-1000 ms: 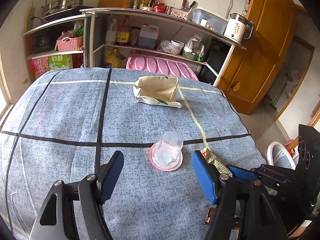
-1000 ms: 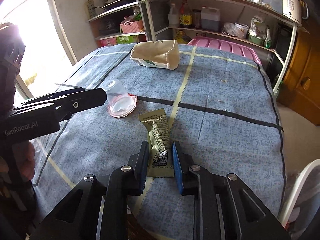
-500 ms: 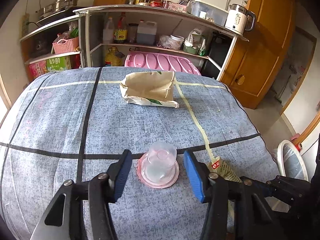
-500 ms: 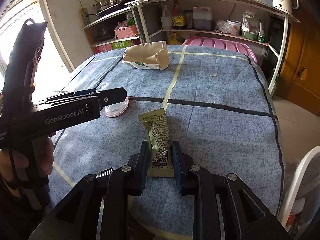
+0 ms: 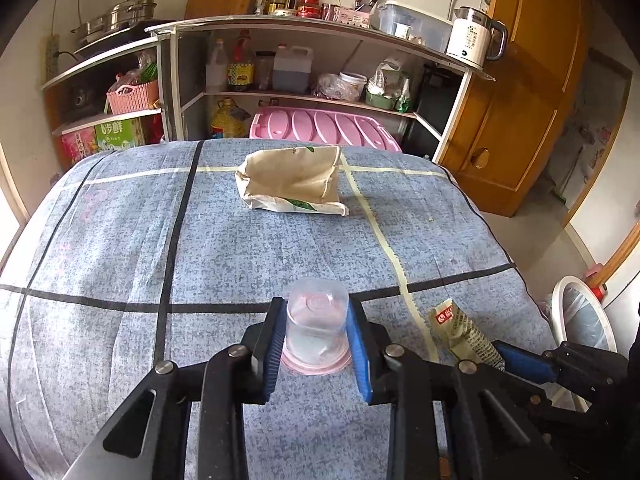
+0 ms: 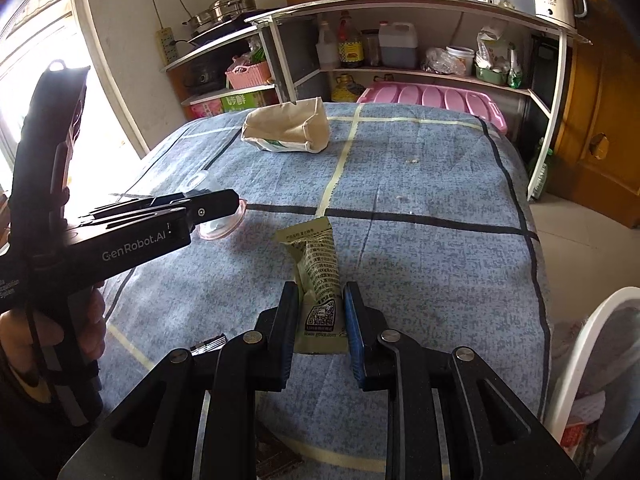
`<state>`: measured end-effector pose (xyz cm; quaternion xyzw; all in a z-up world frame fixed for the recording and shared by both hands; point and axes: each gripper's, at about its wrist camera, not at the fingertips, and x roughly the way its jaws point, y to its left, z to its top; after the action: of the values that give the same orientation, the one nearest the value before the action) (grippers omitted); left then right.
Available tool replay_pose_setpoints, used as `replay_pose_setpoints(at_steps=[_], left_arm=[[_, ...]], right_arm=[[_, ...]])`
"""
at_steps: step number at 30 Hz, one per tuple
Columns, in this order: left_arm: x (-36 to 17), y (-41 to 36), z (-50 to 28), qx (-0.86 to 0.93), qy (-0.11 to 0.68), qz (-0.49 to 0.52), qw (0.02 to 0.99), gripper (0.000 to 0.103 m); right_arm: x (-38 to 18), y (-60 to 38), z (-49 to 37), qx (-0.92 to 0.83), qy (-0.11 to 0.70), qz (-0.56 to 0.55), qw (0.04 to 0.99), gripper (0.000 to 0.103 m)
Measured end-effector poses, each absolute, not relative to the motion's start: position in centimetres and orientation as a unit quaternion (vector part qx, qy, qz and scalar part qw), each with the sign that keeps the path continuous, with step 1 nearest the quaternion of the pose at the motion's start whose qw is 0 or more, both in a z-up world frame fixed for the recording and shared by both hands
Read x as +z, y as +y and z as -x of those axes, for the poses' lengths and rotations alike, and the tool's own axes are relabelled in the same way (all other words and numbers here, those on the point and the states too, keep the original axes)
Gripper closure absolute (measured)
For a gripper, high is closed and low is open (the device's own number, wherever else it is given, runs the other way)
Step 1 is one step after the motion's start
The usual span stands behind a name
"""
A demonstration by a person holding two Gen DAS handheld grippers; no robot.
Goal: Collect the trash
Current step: 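Grasp the clear cup with pink lid with the left tool while the right tool grasps the olive-green snack packet, then carry the cup and packet over the bin and open both tools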
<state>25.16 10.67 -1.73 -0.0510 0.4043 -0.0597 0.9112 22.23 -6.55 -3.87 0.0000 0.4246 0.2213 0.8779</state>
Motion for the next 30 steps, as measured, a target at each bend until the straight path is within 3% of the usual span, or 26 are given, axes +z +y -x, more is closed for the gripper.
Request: replay_pose_setpoints(at_steps=[30], left_arm=[[4.4,1.3,-17.5,-0.110,0.348,0.000,0.931,0.072]], right_arm=[[0.9,-16.1,-16.3,0.161,0.376,-0.040,0.912,0.079]])
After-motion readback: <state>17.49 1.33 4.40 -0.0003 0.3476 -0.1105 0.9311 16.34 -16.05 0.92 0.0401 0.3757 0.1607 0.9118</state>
